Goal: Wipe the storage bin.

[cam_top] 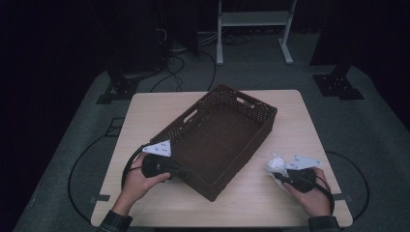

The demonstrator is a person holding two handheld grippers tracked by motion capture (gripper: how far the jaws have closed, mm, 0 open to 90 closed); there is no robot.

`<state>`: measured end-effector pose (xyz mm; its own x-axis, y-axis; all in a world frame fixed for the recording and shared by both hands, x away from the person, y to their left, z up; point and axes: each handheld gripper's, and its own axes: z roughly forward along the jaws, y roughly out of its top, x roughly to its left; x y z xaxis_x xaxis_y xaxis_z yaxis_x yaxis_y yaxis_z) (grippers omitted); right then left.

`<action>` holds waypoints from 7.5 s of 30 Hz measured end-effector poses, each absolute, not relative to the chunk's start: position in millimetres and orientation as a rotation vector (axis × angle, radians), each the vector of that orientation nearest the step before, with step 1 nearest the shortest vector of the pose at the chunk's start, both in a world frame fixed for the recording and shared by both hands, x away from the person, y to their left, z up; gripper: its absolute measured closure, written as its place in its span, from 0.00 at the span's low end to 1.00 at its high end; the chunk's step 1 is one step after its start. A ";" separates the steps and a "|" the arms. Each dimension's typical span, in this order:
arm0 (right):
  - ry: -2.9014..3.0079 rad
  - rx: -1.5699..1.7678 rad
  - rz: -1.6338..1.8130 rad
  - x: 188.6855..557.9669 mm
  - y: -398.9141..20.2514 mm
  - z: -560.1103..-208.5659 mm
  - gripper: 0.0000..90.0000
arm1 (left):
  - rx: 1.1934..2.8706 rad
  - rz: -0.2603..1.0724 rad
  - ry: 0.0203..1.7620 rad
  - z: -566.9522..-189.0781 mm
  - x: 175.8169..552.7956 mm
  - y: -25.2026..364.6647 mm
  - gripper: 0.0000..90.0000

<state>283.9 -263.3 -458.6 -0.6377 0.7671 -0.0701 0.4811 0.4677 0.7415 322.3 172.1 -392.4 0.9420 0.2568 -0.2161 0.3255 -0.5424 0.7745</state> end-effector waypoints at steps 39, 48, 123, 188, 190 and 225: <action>2.252 1.172 1.012 257.0 -288.0 -459.0 0.81 | 2.160 0.003 0.369 -376.0 356.8 135.7 0.75; 2.253 1.166 1.016 259.5 -288.6 -459.4 0.80 | 2.157 0.082 0.468 -376.3 363.1 180.1 0.69; 2.220 1.190 1.029 260.7 -296.8 -460.6 0.78 | 2.239 -0.097 0.089 -376.8 338.8 51.3 0.63; 2.186 1.161 1.075 269.8 -265.1 -447.1 0.82 | 2.281 -0.293 0.082 -402.9 354.4 19.5 0.74; 2.204 1.166 1.061 271.9 -264.5 -453.3 0.82 | 2.281 -0.295 0.082 -402.9 354.5 19.5 0.74; 2.238 1.098 1.064 262.2 -248.2 -442.5 0.82 | 2.288 -0.304 0.088 -402.8 354.8 19.4 0.74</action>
<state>262.2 -248.2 -442.5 -0.5954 0.8024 -0.0417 0.4742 0.3928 0.7879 354.8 19.4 -402.8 0.9687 -0.0343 -0.2460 0.1601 -0.6708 0.7241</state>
